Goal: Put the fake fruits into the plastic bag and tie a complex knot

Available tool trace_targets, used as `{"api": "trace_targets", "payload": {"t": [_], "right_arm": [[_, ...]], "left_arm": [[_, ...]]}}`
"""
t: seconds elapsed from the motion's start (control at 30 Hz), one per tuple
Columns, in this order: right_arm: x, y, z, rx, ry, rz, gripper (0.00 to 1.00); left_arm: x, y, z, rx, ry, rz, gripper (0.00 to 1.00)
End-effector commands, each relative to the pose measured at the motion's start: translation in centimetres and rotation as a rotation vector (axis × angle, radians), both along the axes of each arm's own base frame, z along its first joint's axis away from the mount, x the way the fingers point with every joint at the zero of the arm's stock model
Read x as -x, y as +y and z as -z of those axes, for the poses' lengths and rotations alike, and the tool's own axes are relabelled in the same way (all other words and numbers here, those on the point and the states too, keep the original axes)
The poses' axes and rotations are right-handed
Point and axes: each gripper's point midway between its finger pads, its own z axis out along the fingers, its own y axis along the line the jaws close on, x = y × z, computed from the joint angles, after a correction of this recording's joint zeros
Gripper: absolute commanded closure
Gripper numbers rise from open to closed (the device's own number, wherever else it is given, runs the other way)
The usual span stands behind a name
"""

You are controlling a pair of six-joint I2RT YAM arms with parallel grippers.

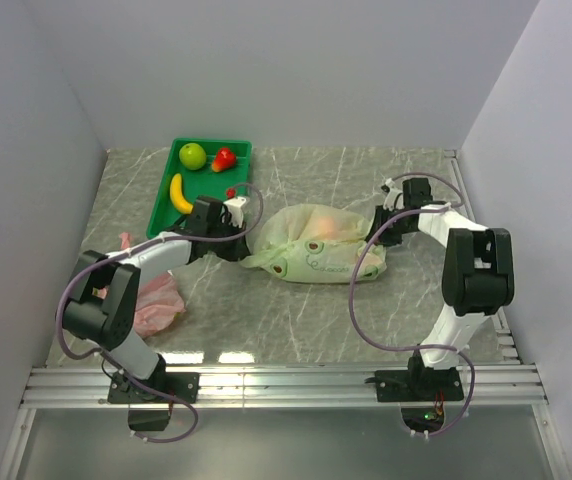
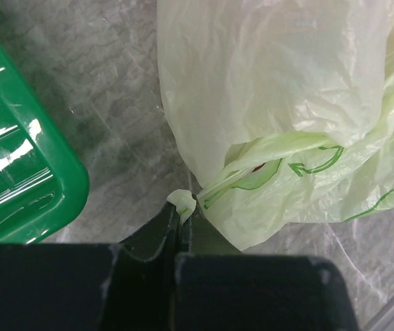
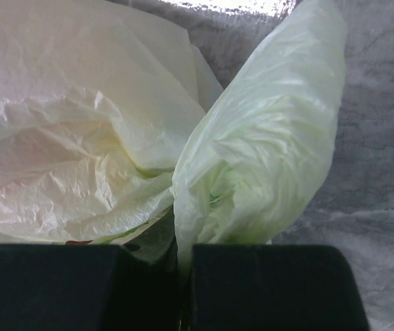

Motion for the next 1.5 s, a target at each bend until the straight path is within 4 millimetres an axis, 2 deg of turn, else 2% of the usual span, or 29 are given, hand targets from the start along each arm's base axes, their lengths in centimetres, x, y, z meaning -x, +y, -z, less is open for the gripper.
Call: {"api": "trace_targets", "payload": {"t": [0.0, 0.07, 0.2, 0.27, 0.33, 0.43, 0.57, 0.73, 0.8, 0.93, 1.0, 1.07, 1.17, 1.2, 1.23, 1.27, 1.3, 1.33, 1.37, 1.43, 1.47], "right_arm": [[-1.6, -5.9, 2.5, 0.287, -0.021, 0.087, 1.0], [-1.5, -5.6, 2.8, 0.284, -0.018, 0.074, 1.0], [-0.6, -4.2, 3.0, 0.272, -0.009, 0.02, 1.0], [-0.4, -4.1, 2.7, 0.279, -0.021, 0.008, 1.0], [0.2, -2.9, 2.8, 0.285, -0.02, -0.03, 1.0], [0.7, -2.9, 3.1, 0.299, -0.005, -0.04, 1.0], [1.4, -3.3, 3.4, 0.319, 0.047, -0.06, 1.0], [2.2, -3.5, 2.5, 0.335, 0.061, -0.102, 1.0], [3.2, -3.6, 2.5, 0.345, 0.076, -0.135, 1.0], [5.3, -4.2, 1.7, 0.381, 0.069, -0.189, 1.0], [6.2, -4.6, 1.9, 0.401, 0.067, -0.213, 1.0], [6.0, -4.7, 1.5, 0.419, 0.042, -0.223, 1.0], [5.1, -4.1, 0.1, 0.417, 0.002, -0.219, 1.0], [4.2, -3.8, -1.1, 0.409, -0.031, -0.217, 1.0], [3.8, -3.4, -2.2, 0.403, -0.063, -0.218, 1.0], [3.4, -3.2, -3.0, 0.4, -0.09, -0.214, 1.0], [2.5, -3.1, -4.6, 0.397, -0.148, -0.203, 1.0], [2.1, -3.1, -5.4, 0.399, -0.177, -0.195, 1.0], [1.5, -3.1, -6.3, 0.396, -0.214, -0.186, 1.0], [0.9, -3.1, -8.3, 0.369, -0.282, -0.158, 1.0], [0.4, -3.0, -9.1, 0.361, -0.319, -0.148, 1.0]], "left_arm": [[0.4, 4.9, 3.3, -0.222, 0.057, -0.101, 1.0], [0.7, 4.9, 3.8, -0.222, 0.068, -0.097, 1.0], [1.4, 4.0, 3.4, -0.223, 0.056, -0.051, 1.0], [2.4, 3.3, 3.2, -0.239, 0.053, -0.004, 1.0], [3.4, 3.1, 3.3, -0.248, 0.055, 0.024, 1.0], [4.6, 3.0, 3.0, -0.281, 0.028, 0.087, 0.99], [5.5, 2.9, 2.1, -0.312, -0.011, 0.169, 1.0], [8.9, 2.7, 0.2, -0.306, -0.036, 0.418, 0.99], [10.0, 3.0, -1.2, -0.306, -0.099, 0.495, 1.0], [12.9, 4.9, -1.9, -0.36, -0.184, 0.654, 0.99], [13.4, 5.0, -3.4, -0.346, -0.269, 0.687, 0.99], [12.0, 4.4, -5.8, -0.33, -0.405, 0.647, 1.0], [9.8, 2.2, -10.0, -0.249, -0.568, 0.613, 1.0], [9.0, 1.3, -11.9, -0.217, -0.614, 0.598, 0.99], [8.3, 0.9, -12.8, -0.19, -0.615, 0.554, 0.99], [7.1, 0.4, -12.9, -0.18, -0.607, 0.529, 1.0], [5.7, 0.1, -14.4, -0.178, -0.639, 0.49, 1.0], [5.1, 0.0, -14.5, -0.176, -0.637, 0.479, 0.99], [3.9, 0.6, -13.9, -0.178, -0.606, 0.446, 0.99], [3.2, 0.8, -15.3, -0.102, -0.591, 0.421, 0.99], [2.3, 2.2, -15.8, -0.089, -0.58, 0.373, 0.99]]}}
